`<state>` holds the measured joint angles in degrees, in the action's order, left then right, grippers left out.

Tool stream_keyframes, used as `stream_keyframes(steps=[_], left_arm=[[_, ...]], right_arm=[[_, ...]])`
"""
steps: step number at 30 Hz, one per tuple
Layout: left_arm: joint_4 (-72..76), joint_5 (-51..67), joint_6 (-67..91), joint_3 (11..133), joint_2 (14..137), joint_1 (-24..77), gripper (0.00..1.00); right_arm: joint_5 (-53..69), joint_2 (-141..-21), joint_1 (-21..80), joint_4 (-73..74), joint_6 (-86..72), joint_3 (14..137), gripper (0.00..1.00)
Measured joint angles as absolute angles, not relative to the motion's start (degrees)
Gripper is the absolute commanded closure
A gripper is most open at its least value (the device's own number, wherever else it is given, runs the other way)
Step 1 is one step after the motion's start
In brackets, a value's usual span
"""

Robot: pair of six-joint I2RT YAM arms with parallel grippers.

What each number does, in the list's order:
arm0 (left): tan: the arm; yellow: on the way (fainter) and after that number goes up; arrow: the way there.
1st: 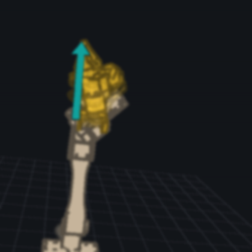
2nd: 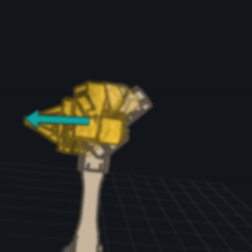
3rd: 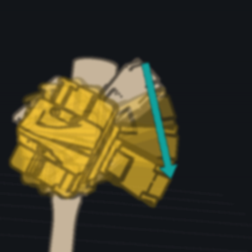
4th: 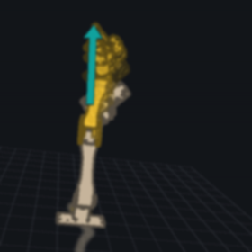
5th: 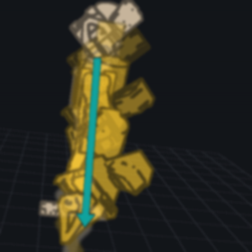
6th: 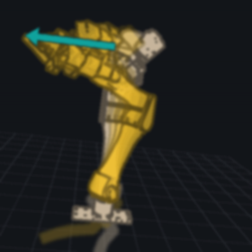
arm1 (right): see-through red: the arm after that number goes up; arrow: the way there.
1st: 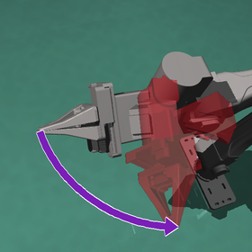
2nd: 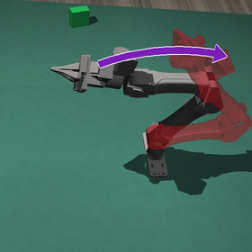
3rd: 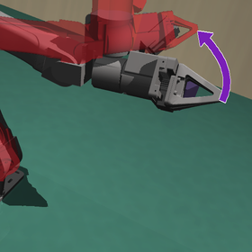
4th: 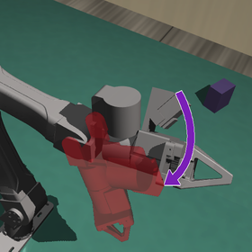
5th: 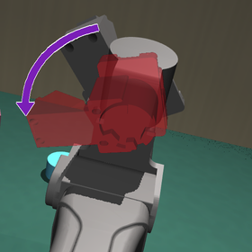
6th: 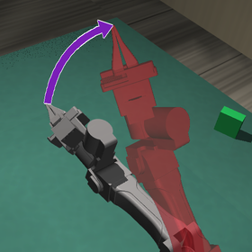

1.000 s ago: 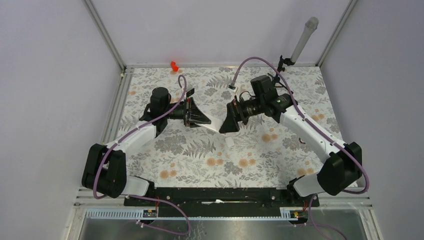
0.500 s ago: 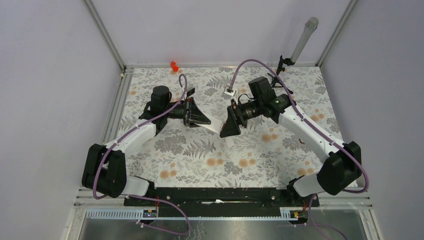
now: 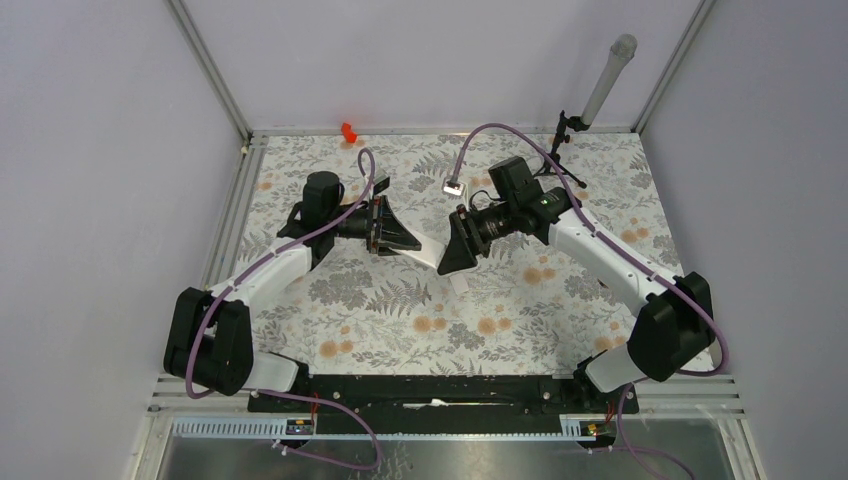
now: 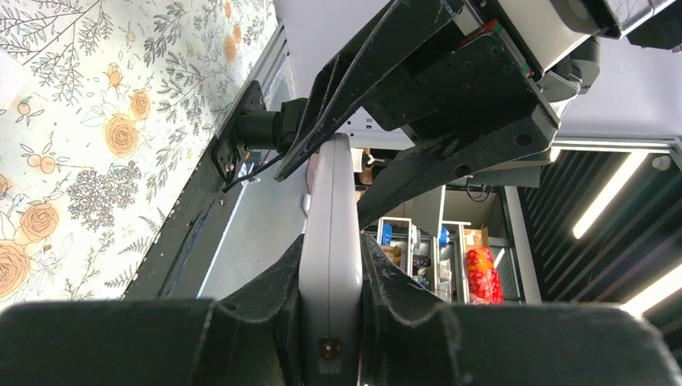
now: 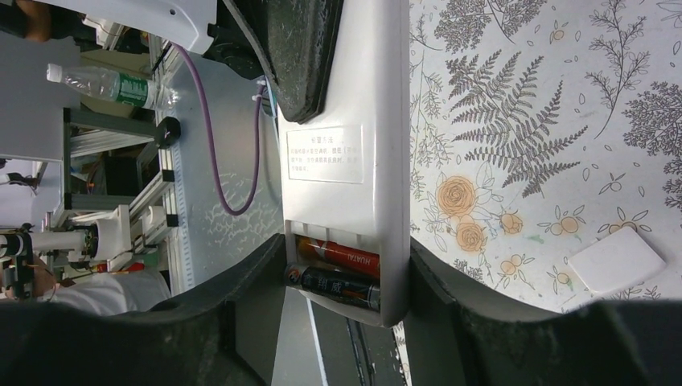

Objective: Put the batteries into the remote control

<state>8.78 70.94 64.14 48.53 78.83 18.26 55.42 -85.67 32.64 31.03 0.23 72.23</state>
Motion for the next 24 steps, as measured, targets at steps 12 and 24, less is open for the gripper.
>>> stream_keyframes(steps=[12,24], left_arm=[[2.2,70.9,58.9,49.9,78.8,18.3,1.00],[-0.4,72.1,57.4,50.5,78.8,18.2,1.00]], right_arm=[[57.2,-85.4,32.7,30.3,0.3,72.4,0.07],[57.6,-84.2,32.6,29.2,0.2,72.3,0.27]])
